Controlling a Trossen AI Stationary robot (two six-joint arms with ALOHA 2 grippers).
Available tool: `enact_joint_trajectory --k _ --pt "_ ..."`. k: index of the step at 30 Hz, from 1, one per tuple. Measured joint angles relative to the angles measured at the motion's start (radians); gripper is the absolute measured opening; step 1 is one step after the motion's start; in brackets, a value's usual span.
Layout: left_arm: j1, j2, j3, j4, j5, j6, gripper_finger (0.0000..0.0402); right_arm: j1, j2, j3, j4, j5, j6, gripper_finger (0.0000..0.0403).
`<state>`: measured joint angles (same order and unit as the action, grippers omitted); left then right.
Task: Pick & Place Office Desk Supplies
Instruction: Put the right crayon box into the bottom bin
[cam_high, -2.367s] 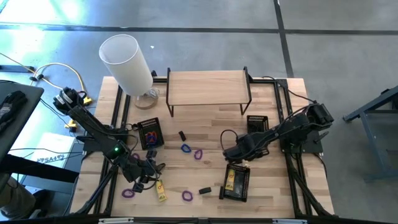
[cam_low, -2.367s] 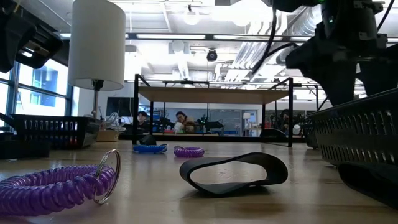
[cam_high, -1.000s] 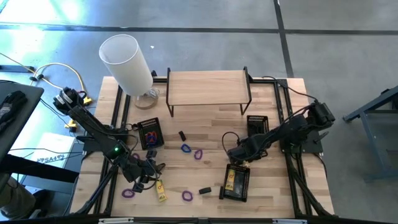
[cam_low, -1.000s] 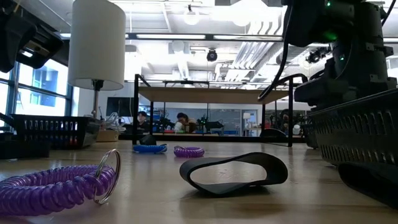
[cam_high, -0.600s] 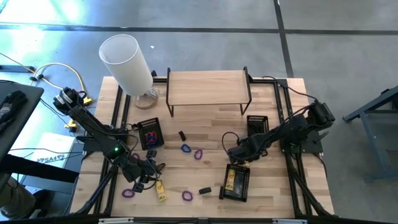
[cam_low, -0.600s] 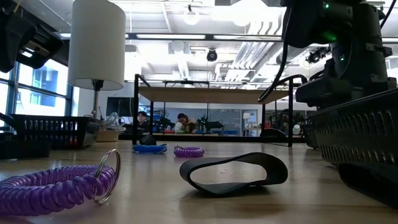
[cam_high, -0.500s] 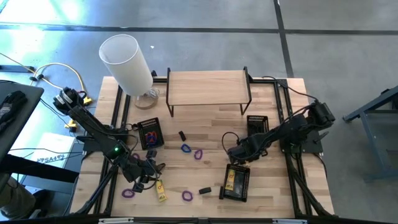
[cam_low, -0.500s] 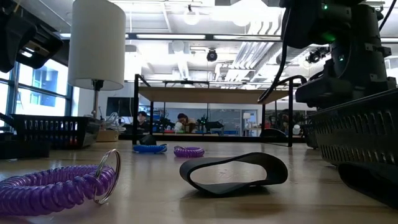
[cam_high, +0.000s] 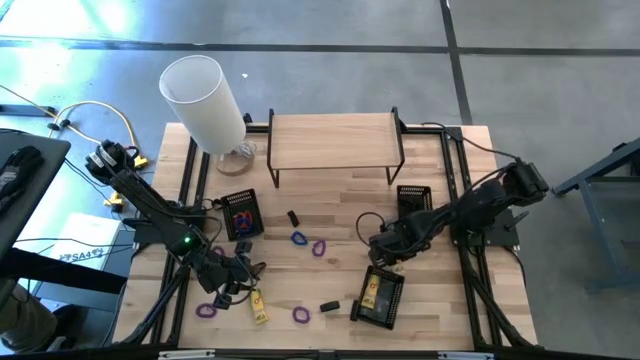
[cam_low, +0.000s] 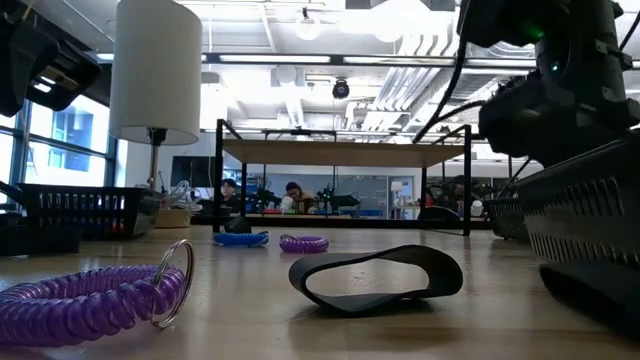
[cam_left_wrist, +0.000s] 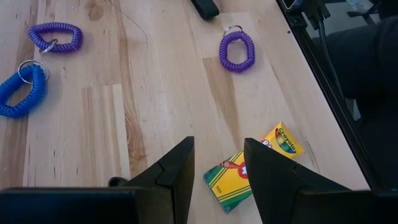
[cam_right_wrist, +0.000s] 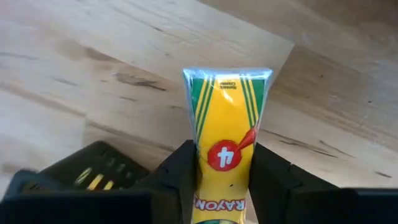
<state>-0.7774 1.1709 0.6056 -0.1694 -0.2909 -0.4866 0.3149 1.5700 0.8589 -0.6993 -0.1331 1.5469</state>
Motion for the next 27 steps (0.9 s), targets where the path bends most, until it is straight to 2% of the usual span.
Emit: enact_joint_trajectory --k 6,9,15,22,27 --pt "0.000 0.000 0.000 0.015 0.000 0.000 0.0134 -0.001 -0.054 0.025 -0.002 0.006 -0.042 0.0104" --pt "0.000 0.000 0.000 0.015 -0.003 0.000 0.0134 0.000 -0.084 0.066 -0.011 0.043 -0.073 0.0104" --pt "0.007 0.000 0.000 0.026 -0.037 0.000 0.0134 -0.004 -0.114 0.191 -0.151 0.154 -0.142 0.0104" --pt "0.017 0.000 0.000 0.045 -0.038 -0.011 0.0134 -0.015 -0.116 0.257 -0.310 0.179 -0.157 0.0105" --pt "0.017 0.000 0.000 0.044 -0.038 -0.011 0.0134 0.004 -0.116 0.349 -0.313 0.177 -0.163 0.0105"
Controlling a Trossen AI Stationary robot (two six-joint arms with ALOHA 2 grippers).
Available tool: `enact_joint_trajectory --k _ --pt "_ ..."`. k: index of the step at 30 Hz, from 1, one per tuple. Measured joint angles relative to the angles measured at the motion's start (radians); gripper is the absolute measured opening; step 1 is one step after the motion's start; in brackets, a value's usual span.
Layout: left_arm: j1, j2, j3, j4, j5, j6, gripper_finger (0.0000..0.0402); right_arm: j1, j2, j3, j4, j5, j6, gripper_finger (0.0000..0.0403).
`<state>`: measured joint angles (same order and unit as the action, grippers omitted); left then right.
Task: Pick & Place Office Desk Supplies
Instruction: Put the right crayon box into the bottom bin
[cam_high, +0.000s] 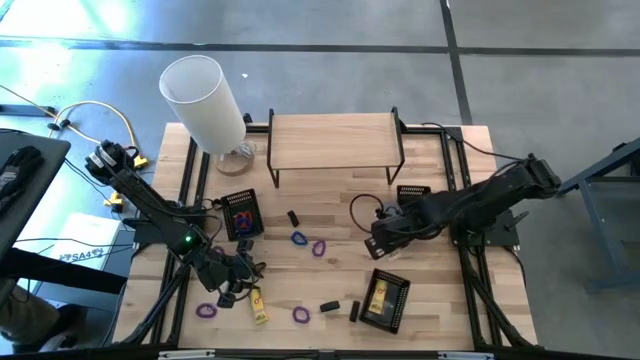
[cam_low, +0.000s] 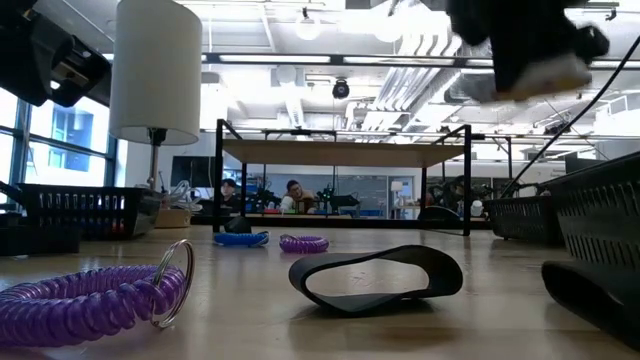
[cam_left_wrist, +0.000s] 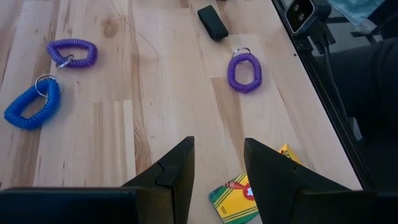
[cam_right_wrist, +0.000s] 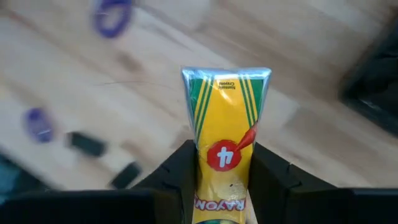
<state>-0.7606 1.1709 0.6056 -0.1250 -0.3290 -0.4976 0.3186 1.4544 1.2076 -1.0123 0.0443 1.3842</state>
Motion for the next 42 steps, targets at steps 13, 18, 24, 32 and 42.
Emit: enact_joint_trajectory --k 13,18,24,32,42 --pt "-0.001 0.000 0.000 -0.006 0.010 0.025 0.0134 0.252 0.029 0.117 0.202 -0.160 0.447 0.0105" --pt "-0.001 0.000 0.000 -0.006 0.014 0.026 0.0134 0.348 0.105 0.116 0.219 -0.149 0.660 0.0105" --pt "-0.001 0.000 0.000 -0.005 0.018 0.027 0.0134 0.370 0.207 0.116 0.214 -0.123 0.751 0.0105" --pt "-0.001 0.000 0.000 -0.001 0.024 0.016 0.0134 0.329 0.347 0.116 0.140 -0.186 0.751 0.0105" --pt "-0.026 0.000 0.000 -0.002 0.025 0.028 0.0134 0.278 0.418 0.115 0.149 -0.254 0.668 0.0105"
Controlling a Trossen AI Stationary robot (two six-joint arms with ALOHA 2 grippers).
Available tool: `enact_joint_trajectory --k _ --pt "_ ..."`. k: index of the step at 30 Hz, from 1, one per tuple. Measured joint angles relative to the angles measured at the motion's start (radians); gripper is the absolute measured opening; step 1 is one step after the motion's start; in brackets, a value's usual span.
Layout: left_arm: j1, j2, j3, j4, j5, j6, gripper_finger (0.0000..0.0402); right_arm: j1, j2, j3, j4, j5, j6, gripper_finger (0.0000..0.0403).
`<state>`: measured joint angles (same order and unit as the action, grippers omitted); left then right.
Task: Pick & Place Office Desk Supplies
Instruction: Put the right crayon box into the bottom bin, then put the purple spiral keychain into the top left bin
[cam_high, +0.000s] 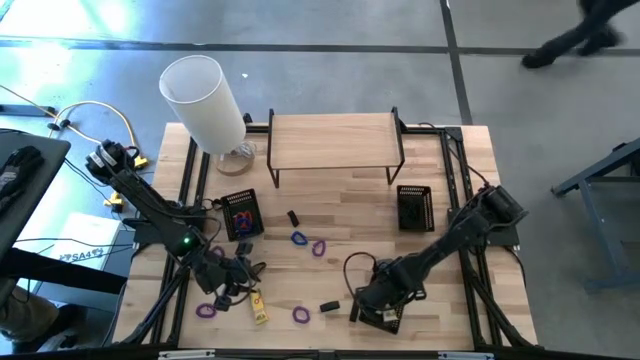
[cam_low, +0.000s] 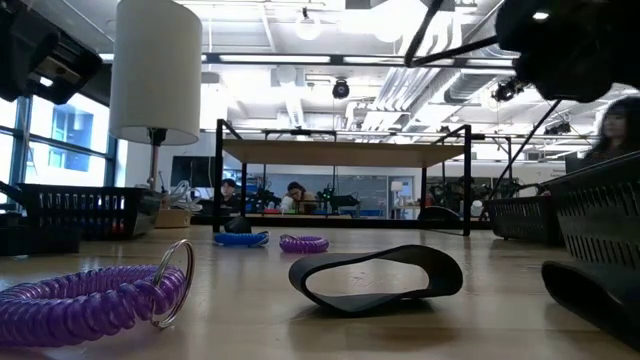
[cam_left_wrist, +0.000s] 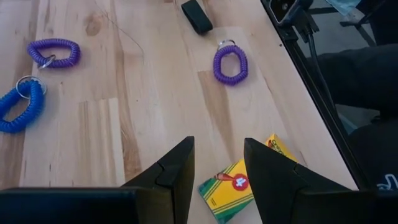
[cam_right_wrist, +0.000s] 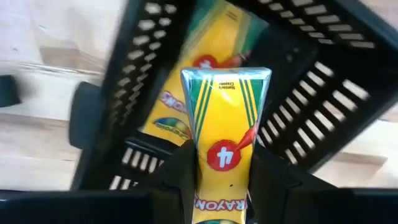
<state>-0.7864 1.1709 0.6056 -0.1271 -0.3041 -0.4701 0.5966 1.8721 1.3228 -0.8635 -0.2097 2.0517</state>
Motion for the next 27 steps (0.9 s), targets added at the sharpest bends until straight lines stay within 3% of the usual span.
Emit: enact_joint_trajectory --k 11,21,27 --pt "-0.034 0.000 0.000 -0.007 -0.002 0.003 0.0134 -0.017 0.000 0.000 0.015 0.043 -0.090 0.0118" --pt "-0.042 0.000 0.000 -0.007 -0.002 0.002 0.0134 -0.017 0.000 0.000 0.022 0.018 -0.088 0.0236" --pt "-0.042 0.000 0.000 -0.007 -0.003 0.001 0.0134 -0.017 -0.014 0.000 0.014 0.039 -0.103 0.0271"
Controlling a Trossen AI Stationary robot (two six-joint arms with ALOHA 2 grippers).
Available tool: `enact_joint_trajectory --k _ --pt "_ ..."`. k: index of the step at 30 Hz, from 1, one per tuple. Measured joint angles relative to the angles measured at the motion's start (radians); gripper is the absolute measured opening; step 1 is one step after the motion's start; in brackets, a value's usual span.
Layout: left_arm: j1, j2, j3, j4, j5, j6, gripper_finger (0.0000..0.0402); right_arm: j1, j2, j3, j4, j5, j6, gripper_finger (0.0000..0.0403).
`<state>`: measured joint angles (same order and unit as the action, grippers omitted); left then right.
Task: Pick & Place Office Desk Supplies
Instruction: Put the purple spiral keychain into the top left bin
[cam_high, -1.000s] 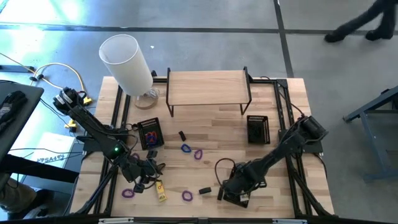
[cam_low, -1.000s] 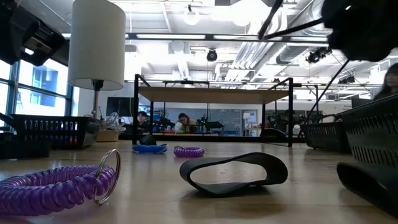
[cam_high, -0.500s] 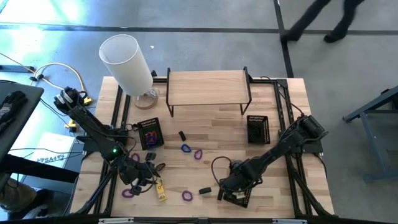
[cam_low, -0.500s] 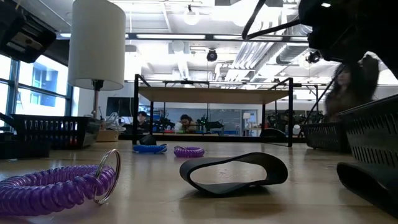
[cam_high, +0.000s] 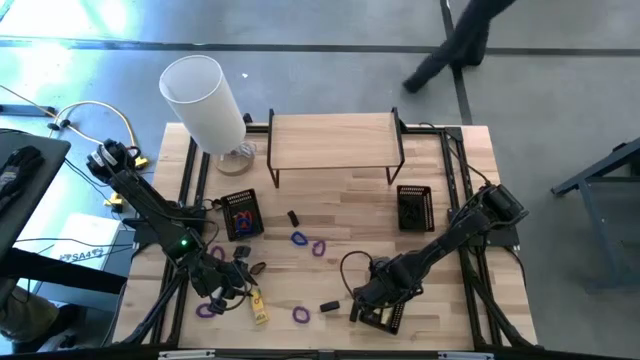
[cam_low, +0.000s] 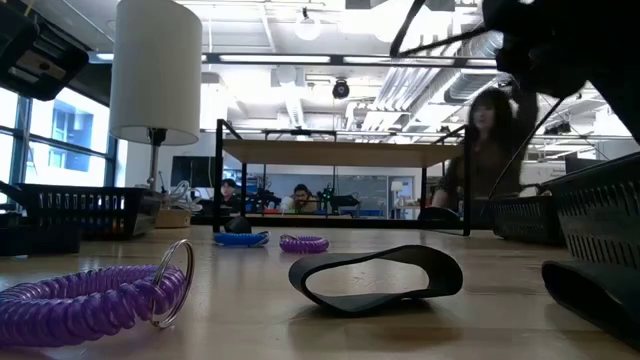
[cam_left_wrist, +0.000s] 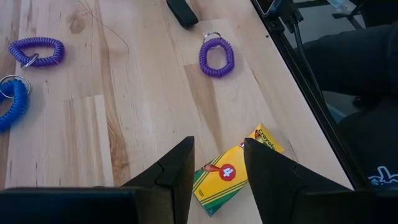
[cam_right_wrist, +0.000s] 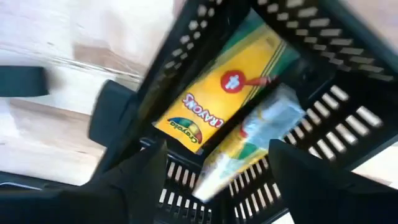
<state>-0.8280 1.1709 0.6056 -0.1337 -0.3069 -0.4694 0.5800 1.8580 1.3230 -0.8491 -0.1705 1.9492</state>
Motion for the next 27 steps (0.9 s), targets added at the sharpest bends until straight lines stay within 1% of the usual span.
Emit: enact_joint_trajectory --k 4,7,10,13,16,21,23,27 --pt "0.000 0.000 0.000 0.001 0.000 -0.002 0.0134 0.000 -0.048 0.000 -0.022 0.087 -0.031 0.0277" --pt "0.000 0.000 0.000 0.005 -0.003 -0.002 0.0134 0.000 -0.090 0.000 -0.025 0.197 -0.052 0.0278" --pt "0.000 0.000 0.000 0.009 -0.003 -0.002 0.0134 0.000 -0.133 0.000 -0.025 0.305 -0.114 0.0278" --pt "-0.002 0.000 0.000 -0.008 0.003 -0.002 0.0134 -0.001 -0.155 0.000 -0.026 0.410 -0.253 0.0278" --pt "-0.004 -0.001 0.000 -0.016 0.048 -0.008 0.0134 -0.013 -0.166 0.001 -0.021 0.517 -0.407 0.0278" --pt "0.013 -0.002 0.000 -0.026 0.097 -0.097 0.0134 -0.036 -0.159 0.000 -0.020 0.693 -0.631 0.0278" --pt "0.021 -0.002 0.001 -0.042 0.139 -0.145 0.0134 -0.047 -0.152 0.000 -0.015 0.733 -0.696 0.0278" --pt "0.047 -0.002 0.002 -0.120 0.201 -0.280 0.0134 -0.064 -0.153 0.000 0.013 0.777 -0.827 0.0278"
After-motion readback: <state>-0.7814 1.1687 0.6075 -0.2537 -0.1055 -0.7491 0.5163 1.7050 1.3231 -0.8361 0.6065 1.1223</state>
